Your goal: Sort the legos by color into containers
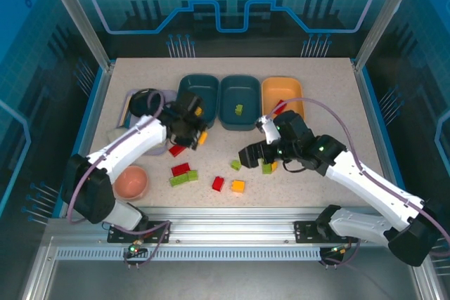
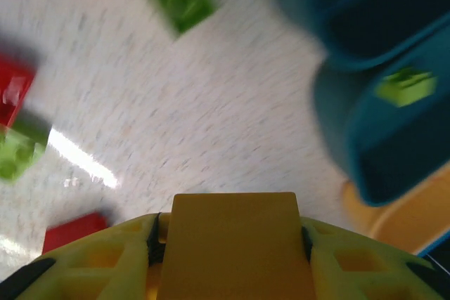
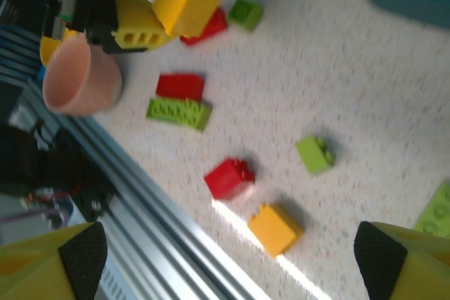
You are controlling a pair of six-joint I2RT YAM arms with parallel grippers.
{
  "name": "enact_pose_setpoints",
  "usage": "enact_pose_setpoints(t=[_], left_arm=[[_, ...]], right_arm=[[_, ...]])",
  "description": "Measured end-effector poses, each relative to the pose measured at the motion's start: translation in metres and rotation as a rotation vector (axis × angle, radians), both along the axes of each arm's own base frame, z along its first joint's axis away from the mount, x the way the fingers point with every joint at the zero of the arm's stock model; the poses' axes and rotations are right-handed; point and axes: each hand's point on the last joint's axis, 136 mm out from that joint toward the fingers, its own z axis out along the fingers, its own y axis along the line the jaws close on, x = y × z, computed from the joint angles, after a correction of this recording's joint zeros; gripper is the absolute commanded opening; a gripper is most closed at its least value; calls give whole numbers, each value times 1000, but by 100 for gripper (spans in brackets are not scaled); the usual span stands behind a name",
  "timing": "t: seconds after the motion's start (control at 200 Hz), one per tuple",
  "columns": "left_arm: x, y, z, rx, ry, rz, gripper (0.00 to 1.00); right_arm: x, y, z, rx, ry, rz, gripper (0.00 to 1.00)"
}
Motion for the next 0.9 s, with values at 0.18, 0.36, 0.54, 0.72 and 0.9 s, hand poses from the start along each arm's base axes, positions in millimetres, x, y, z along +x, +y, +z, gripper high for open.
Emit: enact_pose_setpoints(t=[0.18, 0.36, 0.54, 0.72, 0.9], left_arm=[[64, 36, 27, 141, -82, -83, 31], [104, 48, -11, 259, 9, -198, 31], [127, 49, -47, 338, 88, -299, 32], [132, 52, -71, 387, 152, -365, 33], [125, 55, -84, 400, 204, -385, 40]], right_arm=[[40, 14, 10, 46, -27, -95, 95], [76, 22, 5, 48, 0, -162, 94], [87, 23, 1, 49, 13, -182, 94], [88, 23, -1, 56, 28, -194, 94], [85, 16, -18, 41, 67, -216, 94]])
